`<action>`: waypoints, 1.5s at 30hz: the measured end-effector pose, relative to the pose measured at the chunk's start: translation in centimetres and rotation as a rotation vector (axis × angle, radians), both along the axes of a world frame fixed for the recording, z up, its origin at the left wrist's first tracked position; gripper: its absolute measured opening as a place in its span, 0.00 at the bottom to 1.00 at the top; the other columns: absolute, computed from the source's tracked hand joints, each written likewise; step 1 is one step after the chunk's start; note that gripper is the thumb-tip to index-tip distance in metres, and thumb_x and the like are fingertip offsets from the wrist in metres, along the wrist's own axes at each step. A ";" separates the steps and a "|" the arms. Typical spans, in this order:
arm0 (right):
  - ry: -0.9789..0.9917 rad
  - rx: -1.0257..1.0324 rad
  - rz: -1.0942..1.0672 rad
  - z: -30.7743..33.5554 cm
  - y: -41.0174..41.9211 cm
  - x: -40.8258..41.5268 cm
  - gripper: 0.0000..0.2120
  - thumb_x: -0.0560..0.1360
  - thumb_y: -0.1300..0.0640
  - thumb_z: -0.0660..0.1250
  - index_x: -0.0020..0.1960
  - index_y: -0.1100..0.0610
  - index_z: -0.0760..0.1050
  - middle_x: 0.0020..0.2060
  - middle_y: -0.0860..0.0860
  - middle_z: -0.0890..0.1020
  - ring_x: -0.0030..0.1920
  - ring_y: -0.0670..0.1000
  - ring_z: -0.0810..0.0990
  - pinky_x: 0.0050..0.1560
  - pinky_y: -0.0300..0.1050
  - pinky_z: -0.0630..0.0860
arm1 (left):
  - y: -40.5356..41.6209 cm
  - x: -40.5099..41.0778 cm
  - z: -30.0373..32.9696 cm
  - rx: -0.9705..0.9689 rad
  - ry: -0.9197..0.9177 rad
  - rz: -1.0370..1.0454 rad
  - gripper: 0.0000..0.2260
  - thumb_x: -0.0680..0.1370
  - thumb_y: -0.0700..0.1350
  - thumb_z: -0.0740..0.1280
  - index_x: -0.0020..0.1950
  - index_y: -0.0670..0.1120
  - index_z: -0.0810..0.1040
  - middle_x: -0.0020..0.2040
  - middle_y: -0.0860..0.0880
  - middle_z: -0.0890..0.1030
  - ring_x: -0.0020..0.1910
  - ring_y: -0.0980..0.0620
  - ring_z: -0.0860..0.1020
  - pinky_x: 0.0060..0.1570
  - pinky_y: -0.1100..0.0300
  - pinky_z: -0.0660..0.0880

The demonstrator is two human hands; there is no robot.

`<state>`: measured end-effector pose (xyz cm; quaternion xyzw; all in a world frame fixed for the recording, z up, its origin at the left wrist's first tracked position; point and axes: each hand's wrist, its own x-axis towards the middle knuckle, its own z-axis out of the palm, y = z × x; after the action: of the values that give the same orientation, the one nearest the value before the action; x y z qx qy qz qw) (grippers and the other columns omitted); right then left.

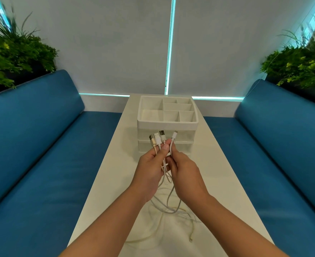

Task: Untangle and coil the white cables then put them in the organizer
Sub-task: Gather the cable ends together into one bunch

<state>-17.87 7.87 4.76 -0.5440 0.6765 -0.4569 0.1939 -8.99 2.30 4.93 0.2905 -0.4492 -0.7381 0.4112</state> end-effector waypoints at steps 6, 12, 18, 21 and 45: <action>-0.095 -0.014 -0.004 -0.7 0.5 0.3 0.15 0.84 0.45 0.48 0.53 0.23 0.64 0.42 0.29 0.76 0.46 0.25 0.73 0.41 0.21 0.68 | 0.5 -0.1 -0.9 0.000 -0.001 0.057 0.08 0.79 0.46 0.67 0.53 0.49 0.86 0.50 0.47 0.86 0.50 0.51 0.83 0.49 0.58 0.78; 0.086 0.040 0.039 -2.0 0.3 0.4 0.20 0.83 0.46 0.49 0.75 0.37 0.56 0.62 0.34 0.72 0.58 0.36 0.75 0.54 0.31 0.72 | 0.6 -0.3 -1.0 -0.028 -0.049 0.059 0.11 0.76 0.49 0.69 0.53 0.44 0.86 0.50 0.45 0.86 0.54 0.51 0.83 0.56 0.58 0.76; 0.063 -0.063 0.077 -3.1 0.0 -1.0 0.25 0.80 0.57 0.63 0.73 0.41 0.64 0.55 0.48 0.77 0.50 0.40 0.76 0.52 0.33 0.72 | -0.2 -0.3 -0.7 0.033 -0.028 0.123 0.09 0.81 0.43 0.65 0.51 0.40 0.83 0.49 0.43 0.85 0.49 0.47 0.84 0.46 0.58 0.80; -0.287 -0.105 0.052 -3.3 0.1 -1.4 0.18 0.74 0.60 0.71 0.59 0.43 0.79 0.42 0.55 0.81 0.40 0.47 0.78 0.46 0.44 0.77 | -0.8 0.0 -0.6 0.085 0.022 0.122 0.09 0.83 0.43 0.61 0.52 0.39 0.78 0.51 0.39 0.84 0.51 0.44 0.84 0.50 0.51 0.82; -0.148 -0.125 0.089 0.0 -1.1 0.8 0.17 0.77 0.54 0.66 0.64 0.50 0.67 0.57 0.46 0.75 0.53 0.41 0.77 0.53 0.38 0.77 | -1.4 1.2 0.4 0.077 0.060 -0.074 0.11 0.84 0.46 0.57 0.59 0.43 0.76 0.49 0.44 0.83 0.47 0.49 0.83 0.43 0.58 0.81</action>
<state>-17.02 6.77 4.76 -0.5493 0.6056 -0.5283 0.2290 -7.78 0.95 5.35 0.2670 -0.4184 -0.7779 0.3853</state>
